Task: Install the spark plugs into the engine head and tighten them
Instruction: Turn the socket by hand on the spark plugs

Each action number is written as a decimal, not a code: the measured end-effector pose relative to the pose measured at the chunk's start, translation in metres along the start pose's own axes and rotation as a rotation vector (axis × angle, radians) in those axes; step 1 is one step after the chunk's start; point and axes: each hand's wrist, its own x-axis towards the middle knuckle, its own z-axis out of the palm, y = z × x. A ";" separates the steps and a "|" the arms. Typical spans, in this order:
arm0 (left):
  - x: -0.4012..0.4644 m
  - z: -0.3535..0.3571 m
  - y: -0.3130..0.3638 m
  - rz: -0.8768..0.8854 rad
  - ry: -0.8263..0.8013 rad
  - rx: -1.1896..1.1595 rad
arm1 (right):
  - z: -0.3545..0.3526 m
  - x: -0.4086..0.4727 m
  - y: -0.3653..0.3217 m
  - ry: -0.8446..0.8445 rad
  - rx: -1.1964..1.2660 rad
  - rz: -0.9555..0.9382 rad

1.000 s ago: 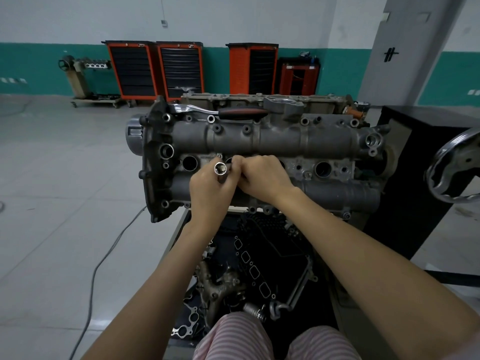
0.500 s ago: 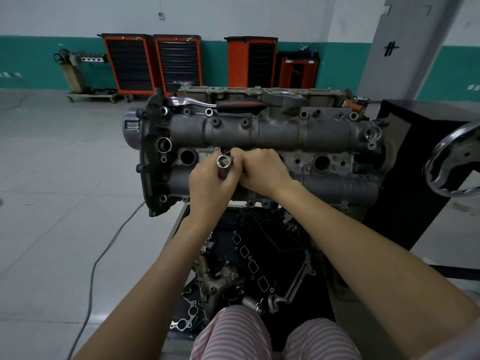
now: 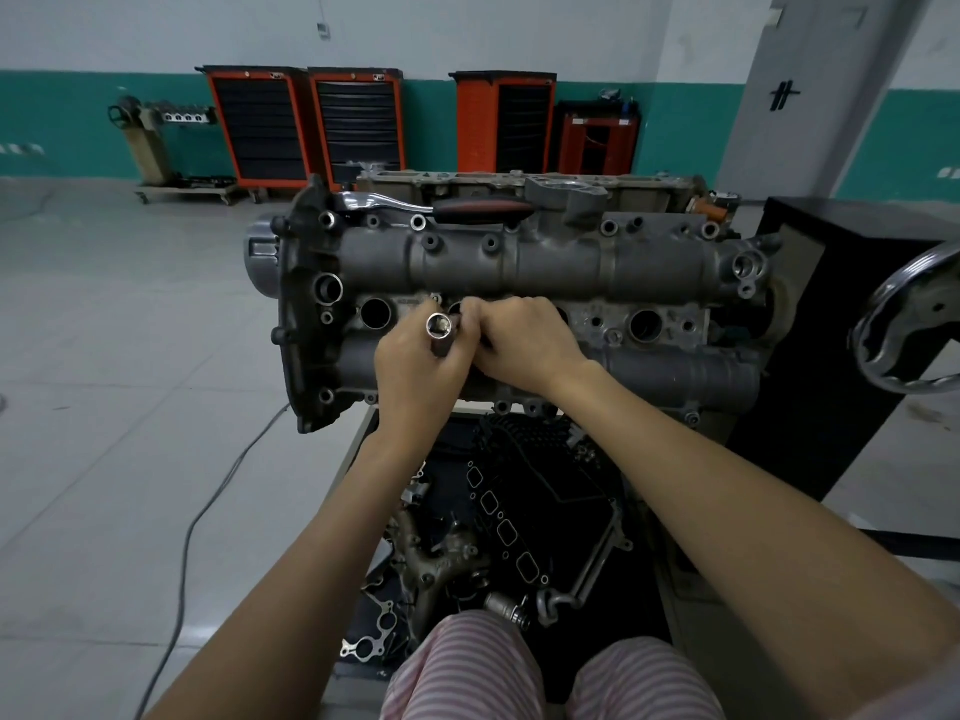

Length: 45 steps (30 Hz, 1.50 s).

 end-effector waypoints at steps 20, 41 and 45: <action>0.002 0.000 -0.004 0.029 -0.010 0.048 | -0.002 0.000 -0.003 0.072 -0.053 -0.026; -0.002 -0.001 -0.001 0.024 -0.020 -0.024 | 0.003 0.002 0.002 -0.071 -0.045 0.060; -0.002 -0.001 -0.002 0.037 -0.006 -0.023 | 0.002 0.002 0.000 -0.047 -0.019 0.016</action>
